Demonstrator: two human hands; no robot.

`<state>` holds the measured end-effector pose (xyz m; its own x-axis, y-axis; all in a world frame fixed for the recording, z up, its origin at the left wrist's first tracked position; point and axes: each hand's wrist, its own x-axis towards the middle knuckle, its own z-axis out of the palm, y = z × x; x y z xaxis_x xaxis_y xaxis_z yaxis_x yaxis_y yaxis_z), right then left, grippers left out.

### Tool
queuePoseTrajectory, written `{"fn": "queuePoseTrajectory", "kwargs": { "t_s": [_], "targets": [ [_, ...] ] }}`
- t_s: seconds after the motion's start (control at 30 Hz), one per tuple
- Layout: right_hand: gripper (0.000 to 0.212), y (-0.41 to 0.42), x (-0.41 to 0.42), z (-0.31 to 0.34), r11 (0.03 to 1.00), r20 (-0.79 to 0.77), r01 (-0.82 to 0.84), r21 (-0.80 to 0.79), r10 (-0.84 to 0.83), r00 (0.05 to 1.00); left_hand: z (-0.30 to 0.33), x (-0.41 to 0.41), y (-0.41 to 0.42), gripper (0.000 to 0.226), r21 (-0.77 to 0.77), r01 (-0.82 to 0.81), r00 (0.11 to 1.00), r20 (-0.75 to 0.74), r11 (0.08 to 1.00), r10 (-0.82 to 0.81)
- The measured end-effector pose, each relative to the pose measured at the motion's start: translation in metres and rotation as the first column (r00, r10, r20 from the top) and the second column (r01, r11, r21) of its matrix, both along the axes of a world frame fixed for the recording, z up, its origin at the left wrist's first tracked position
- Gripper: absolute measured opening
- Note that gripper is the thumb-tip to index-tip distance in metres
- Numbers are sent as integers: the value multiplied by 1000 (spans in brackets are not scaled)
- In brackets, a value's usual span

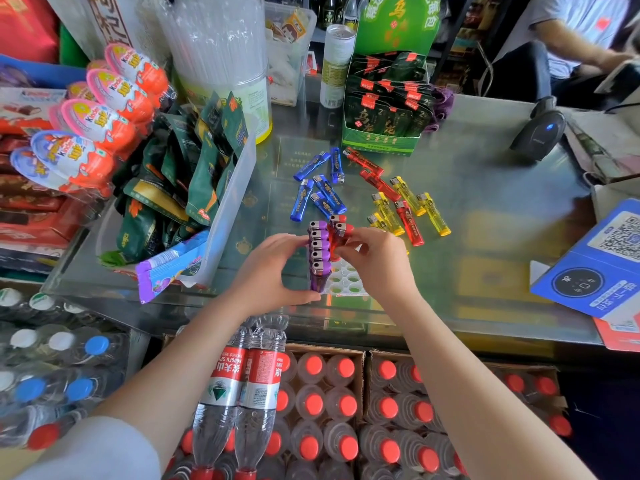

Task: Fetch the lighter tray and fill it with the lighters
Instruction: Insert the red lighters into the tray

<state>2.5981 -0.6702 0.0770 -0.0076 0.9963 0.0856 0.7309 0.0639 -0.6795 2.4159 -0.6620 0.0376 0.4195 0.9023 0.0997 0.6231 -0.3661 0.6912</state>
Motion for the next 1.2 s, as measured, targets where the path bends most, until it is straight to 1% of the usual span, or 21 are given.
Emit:
{"fn": "queuePoseTrajectory", "kwargs": {
  "t_s": [0.03,0.07,0.17,0.2,0.27,0.4,0.53,0.57,0.63,0.7,0.77,0.87,1.03,1.1,1.2],
  "targets": [
    [12,1,3,0,1000,6,-27,0,27,1000,-1,0,0,80,0,1,1000,-2,1000,-1],
    [14,2,6,0,999,62,-52,16,51,997,-1,-1,0,80,1,1,1000,-4,1000,-1],
    [21,2,8,-3,985,296,-140,101,105,949,-1,0,1,81,-14,1,1000,-16,1000,-1],
    [22,1,7,-5,981,331,-161,112,116,937,-1,0,0,81,-16,1,1000,-17,1000,-2],
    [22,-1,5,-9,980,340,-158,119,110,934,-1,0,0,82,-20,0,1000,-17,1000,0],
    [18,-4,4,-11,988,265,-93,124,57,963,0,0,0,83,-17,-2,1000,-20,1000,2],
    [24,0,23,-4,993,182,-38,110,17,983,2,0,-1,82,-21,-2,1000,-19,1000,2],
    [20,3,31,-4,992,153,12,129,-31,988,2,0,-1,82,-22,-4,1000,-19,1000,4],
    [16,10,47,-9,974,113,173,145,-190,975,2,0,-1,82,-24,-9,1000,-28,1000,9],
    [21,16,60,-19,942,126,320,99,-331,935,2,0,-2,83,-29,-14,999,-42,999,13],
    [22,21,69,-25,920,150,392,29,-391,908,3,0,-3,83,-34,-16,999,-42,999,14],
    [23,28,76,-29,912,146,409,-26,-401,904,3,0,-2,85,-36,-18,999,-51,999,16],
    [21,35,73,-28,934,157,351,-68,-337,928,1,0,-1,85,-20,-9,999,-48,1000,8],
    [19,31,70,-25,929,78,367,-57,-362,929,-1,0,-1,85,-15,-2,999,-44,1000,1],
    [15,19,59,-14,937,-131,348,-34,-349,928,-4,0,0,85,6,2,998,-59,1000,-2]
  ]
}}
